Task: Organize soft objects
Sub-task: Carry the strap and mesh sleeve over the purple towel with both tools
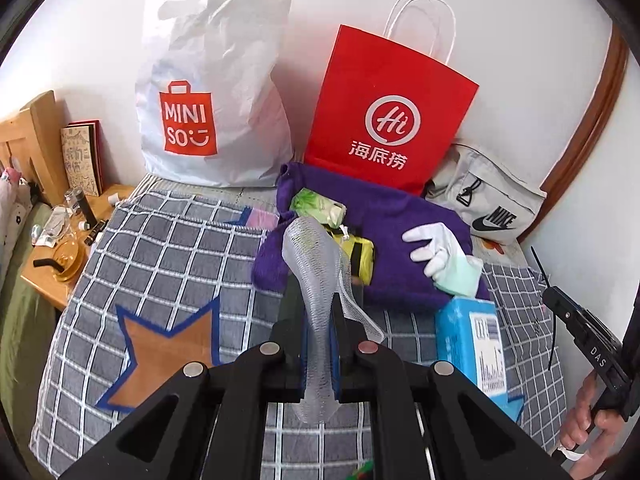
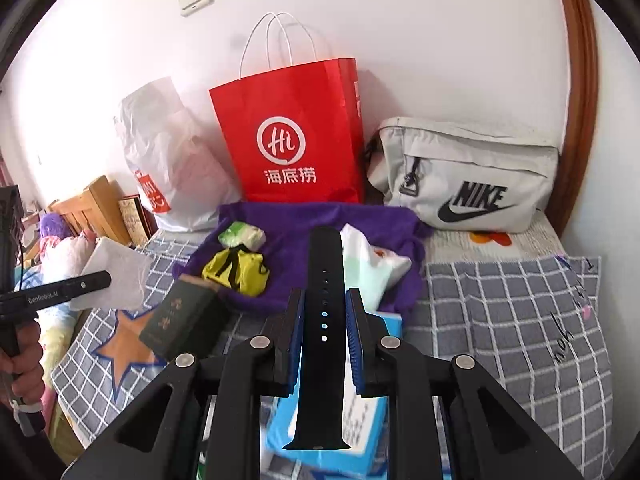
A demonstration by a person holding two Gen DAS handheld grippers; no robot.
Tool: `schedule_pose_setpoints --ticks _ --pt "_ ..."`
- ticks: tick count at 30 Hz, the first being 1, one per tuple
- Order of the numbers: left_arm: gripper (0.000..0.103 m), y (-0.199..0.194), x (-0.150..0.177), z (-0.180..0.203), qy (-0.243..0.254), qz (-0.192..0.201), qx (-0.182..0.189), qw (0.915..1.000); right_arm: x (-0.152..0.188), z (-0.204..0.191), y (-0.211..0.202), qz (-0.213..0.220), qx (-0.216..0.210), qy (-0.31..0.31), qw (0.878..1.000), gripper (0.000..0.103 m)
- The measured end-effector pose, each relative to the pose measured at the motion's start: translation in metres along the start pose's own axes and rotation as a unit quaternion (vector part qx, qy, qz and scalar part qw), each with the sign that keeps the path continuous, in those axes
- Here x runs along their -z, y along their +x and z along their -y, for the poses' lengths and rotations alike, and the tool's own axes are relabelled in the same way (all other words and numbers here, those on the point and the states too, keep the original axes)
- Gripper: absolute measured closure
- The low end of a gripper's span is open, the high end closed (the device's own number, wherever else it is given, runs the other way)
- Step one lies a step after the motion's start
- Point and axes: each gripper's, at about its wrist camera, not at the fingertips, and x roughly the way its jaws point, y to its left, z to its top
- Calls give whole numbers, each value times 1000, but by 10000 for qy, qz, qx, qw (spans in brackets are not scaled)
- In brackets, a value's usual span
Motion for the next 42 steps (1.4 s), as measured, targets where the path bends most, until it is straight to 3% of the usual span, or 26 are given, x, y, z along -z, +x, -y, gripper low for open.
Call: schedule_pose_setpoints --ticks 24,36,42 --pt "94 98 -70 10 -69 -334 176 9993 -83 35 116 -124 16 197 9997 83" --pt "94 142 -85 21 -25 -612 300 9977 -74 70 176 -572 45 524 9970 83" --pt "94 161 -90 38 96 -678 575 9960 -64 71 196 -900 147 303 9954 83"
